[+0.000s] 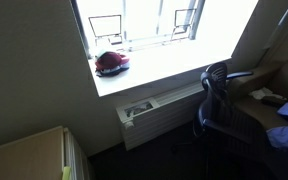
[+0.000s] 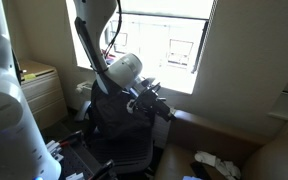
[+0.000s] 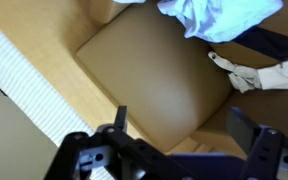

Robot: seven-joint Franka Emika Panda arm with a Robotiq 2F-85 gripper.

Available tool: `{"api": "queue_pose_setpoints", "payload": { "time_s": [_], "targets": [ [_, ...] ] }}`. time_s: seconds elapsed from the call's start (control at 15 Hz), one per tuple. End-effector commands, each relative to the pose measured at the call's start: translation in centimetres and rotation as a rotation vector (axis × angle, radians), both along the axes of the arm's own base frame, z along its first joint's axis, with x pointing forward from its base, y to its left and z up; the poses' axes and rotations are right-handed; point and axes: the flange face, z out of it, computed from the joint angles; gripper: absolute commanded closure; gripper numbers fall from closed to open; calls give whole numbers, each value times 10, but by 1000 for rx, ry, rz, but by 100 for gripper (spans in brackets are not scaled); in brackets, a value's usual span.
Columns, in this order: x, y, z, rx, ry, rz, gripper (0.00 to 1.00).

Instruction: Take the blue shirt off the couch and hang it on the chair armrest

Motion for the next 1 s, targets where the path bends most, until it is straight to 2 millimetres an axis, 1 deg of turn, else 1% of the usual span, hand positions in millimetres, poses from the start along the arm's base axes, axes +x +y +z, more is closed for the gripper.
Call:
{"api": "queue_pose_setpoints", "payload": {
  "time_s": [0.0, 0.07, 0.13, 0.2, 0.27, 0.33, 0.4, 0.47, 0.53, 0.6, 0.67, 0.73, 0.8, 0.87, 0.93],
  "targets": [
    [0, -59, 4, 160, -72, 32, 0],
    [1, -76, -5, 217, -80, 26, 0],
    [-1, -96, -19, 280, -73, 13, 0],
    [-5, -119, -29, 331, -61, -2, 0],
    [-12, -134, -48, 386, -36, -26, 0],
    [-29, -159, -55, 423, -2, -53, 0],
    [-38, -181, -73, 427, 49, -93, 0],
    [-31, -147, -43, 380, -14, -69, 0],
    [-41, -166, -58, 397, 22, -96, 0],
    [-46, -177, -68, 409, 42, -110, 0],
    [-47, -182, -75, 412, 50, -115, 0],
    [-49, -165, -57, 411, 18, -46, 0],
    [-50, -149, -47, 445, 20, 43, 0],
    [-51, -142, -47, 491, 13, 78, 0],
    [-44, -133, -51, 554, 4, 108, 0]
  ]
}}
